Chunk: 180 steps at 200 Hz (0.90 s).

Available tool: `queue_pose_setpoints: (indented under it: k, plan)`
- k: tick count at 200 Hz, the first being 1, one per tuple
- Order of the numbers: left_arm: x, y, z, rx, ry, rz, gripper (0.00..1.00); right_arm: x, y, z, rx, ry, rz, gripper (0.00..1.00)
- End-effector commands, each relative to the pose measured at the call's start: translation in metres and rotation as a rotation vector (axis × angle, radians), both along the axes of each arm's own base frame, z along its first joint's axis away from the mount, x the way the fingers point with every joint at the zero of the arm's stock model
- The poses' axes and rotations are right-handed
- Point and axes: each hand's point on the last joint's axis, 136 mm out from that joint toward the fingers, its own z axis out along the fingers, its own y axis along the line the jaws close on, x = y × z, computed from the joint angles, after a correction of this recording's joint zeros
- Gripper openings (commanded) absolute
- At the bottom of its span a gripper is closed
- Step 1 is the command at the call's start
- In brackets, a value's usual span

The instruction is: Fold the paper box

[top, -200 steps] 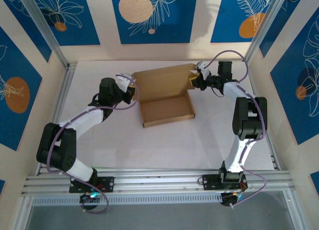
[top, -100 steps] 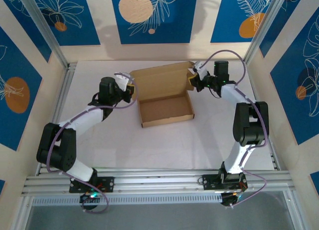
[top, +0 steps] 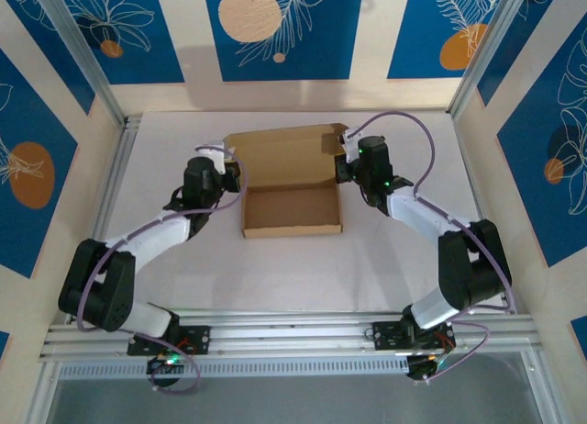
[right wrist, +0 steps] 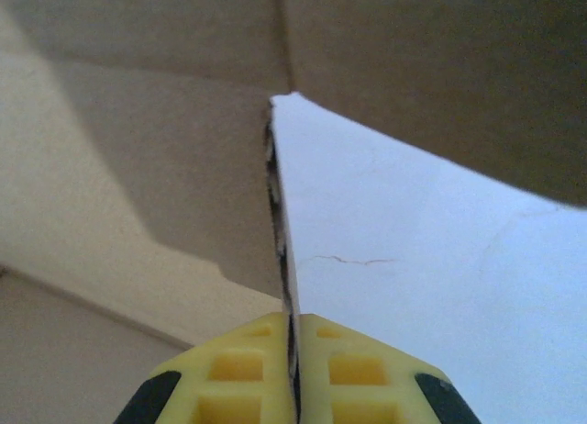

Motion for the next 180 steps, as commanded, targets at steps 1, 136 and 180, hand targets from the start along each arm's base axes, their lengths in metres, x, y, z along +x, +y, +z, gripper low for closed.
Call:
queue_pose_setpoints:
  k: [1, 136, 180]
  plan:
    - [-0.005, 0.005, 0.032, -0.145, -0.103, 0.071, 0.00, -0.018, -0.020, -0.003, 0.116, 0.063, -0.199, 0.00]
    - [-0.050, -0.015, 0.021, -0.145, -0.226, -0.009, 0.00, -0.055, -0.016, -0.008, 0.370, -0.037, -0.434, 0.00]
    - [-0.067, -0.017, 0.017, -0.108, -0.251, -0.039, 0.00, -0.074, -0.004, -0.006, 0.348, -0.151, -0.359, 0.00]
